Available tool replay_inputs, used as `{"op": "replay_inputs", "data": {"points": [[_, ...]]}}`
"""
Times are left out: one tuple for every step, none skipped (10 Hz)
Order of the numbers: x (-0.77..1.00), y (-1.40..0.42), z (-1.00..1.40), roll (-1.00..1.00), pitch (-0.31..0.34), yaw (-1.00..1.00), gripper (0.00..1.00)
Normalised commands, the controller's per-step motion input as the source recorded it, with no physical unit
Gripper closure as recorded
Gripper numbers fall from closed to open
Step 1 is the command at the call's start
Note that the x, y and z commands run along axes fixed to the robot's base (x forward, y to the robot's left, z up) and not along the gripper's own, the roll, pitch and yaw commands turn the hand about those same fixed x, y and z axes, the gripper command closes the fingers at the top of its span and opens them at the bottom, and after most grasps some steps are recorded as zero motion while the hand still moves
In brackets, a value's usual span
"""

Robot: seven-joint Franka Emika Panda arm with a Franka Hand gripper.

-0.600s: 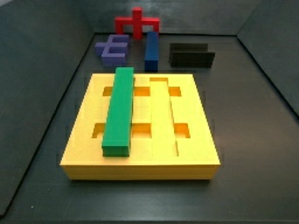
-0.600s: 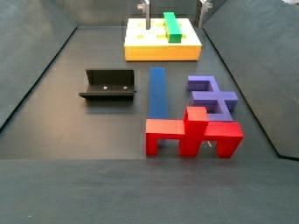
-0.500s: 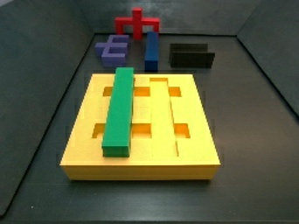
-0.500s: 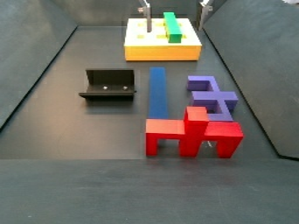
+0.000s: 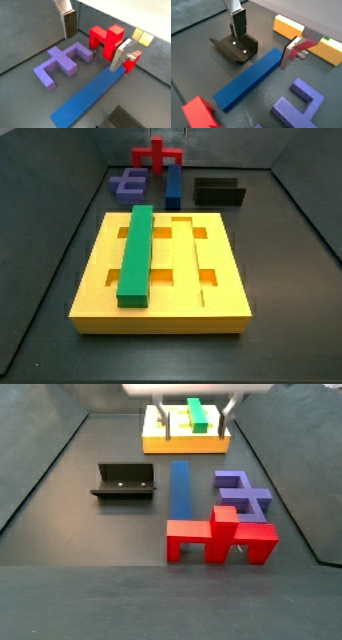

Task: Pick up the blue object. Move up. Move to above the board. Insert the blue object.
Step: Pick up the blue object.

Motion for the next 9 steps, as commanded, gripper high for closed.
{"op": "replay_inputs", "data": {"points": [[0.0,0.0,-0.82,-0.1,-0.154,0.0,0.0],[-0.05,0.0,-0.78,-0.06,-0.227,0.0,0.0],[-0.05,0.0,-0.77,-0.05,-0.231,0.0,0.0],[-0.12,0.07,-0.77,-0.02,-0.241,0.0,0.0],[-0.05,0.07,-0.76,-0.04,-0.233,0.0,0.0],[0.0,0.01,-0.66,-0.05,-0.151,0.0,0.0],[0.0,0.0,-0.56,-0.09,-0.084,-0.03,0.0],[0.13,0.0,-0.51,-0.17,-0.001,-0.09,0.0],[0.28,0.0,-0.45,-0.19,0.0,-0.11,0.0]]}}
